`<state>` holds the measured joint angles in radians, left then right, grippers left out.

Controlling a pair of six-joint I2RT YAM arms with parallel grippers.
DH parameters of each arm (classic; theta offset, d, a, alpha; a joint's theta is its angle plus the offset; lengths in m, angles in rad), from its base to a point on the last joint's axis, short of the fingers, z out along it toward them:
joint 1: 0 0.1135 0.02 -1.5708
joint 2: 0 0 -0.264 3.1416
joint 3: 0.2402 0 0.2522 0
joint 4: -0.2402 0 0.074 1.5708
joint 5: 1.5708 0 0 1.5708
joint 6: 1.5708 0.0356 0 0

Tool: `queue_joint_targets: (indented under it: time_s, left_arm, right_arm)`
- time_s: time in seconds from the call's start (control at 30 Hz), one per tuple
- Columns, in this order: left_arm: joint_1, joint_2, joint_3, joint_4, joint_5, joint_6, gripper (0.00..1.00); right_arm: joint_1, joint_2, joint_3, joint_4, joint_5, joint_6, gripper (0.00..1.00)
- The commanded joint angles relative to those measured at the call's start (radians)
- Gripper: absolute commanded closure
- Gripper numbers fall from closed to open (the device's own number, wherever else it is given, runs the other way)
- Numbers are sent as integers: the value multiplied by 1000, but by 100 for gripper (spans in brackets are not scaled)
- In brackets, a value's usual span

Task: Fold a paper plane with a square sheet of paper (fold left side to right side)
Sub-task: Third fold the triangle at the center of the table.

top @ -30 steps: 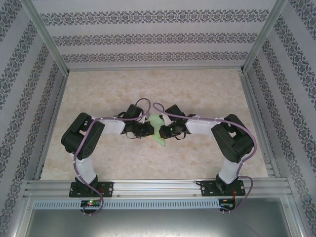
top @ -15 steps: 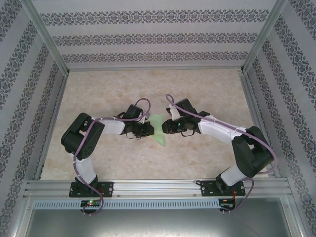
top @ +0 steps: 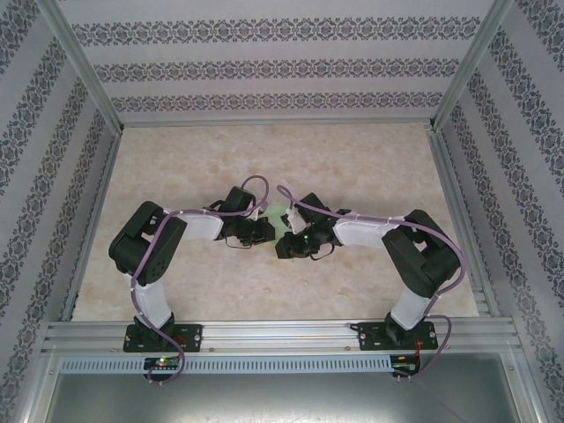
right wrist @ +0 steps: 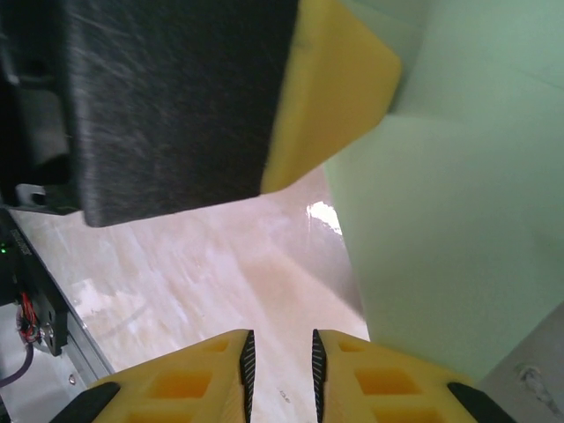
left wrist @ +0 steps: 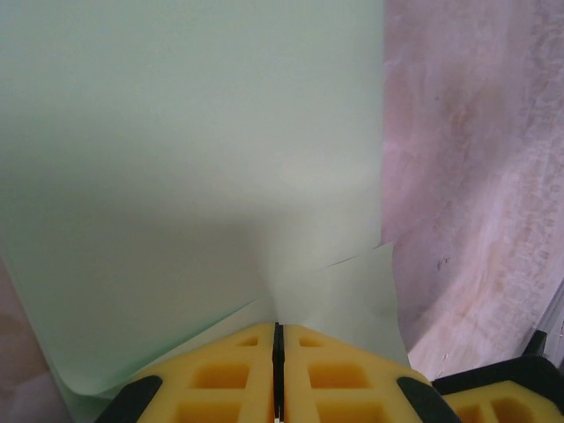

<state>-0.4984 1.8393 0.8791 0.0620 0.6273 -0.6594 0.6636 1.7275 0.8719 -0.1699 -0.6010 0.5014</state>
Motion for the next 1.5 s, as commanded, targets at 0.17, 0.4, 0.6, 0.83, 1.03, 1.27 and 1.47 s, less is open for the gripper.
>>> queue_joint_targets:
  time_s: [0.17, 0.4, 0.6, 0.83, 1.03, 1.27, 1.47]
  left_arm:
    - [-15, 22, -19, -59, -63, 10, 89]
    - [-16, 21, -18, -64, -64, 11, 89]
    - [-16, 17, -17, -65, -66, 11, 89]
    - [-17, -10, -5, -79, -67, 18, 88]
    - [-16, -96, 3, -79, -70, 24, 88]
    - [-46, -190, -52, -12, -57, 30, 88]
    - [-98, -150, -54, 33, -47, 3, 88]
  right_arm:
    - [-1, 32, 8, -30, 19, -16, 74]
    - [-1, 41, 6, -38, 41, -22, 74]
    - [-3, 54, -5, -45, 44, -27, 76]
    - [-19, 65, -52, -37, 51, -18, 88]
    - [-53, 60, -123, -2, 38, 8, 100]
    - [-74, 99, -166, 81, -24, 34, 100]
    - [-75, 115, -159, 81, -28, 32, 100]
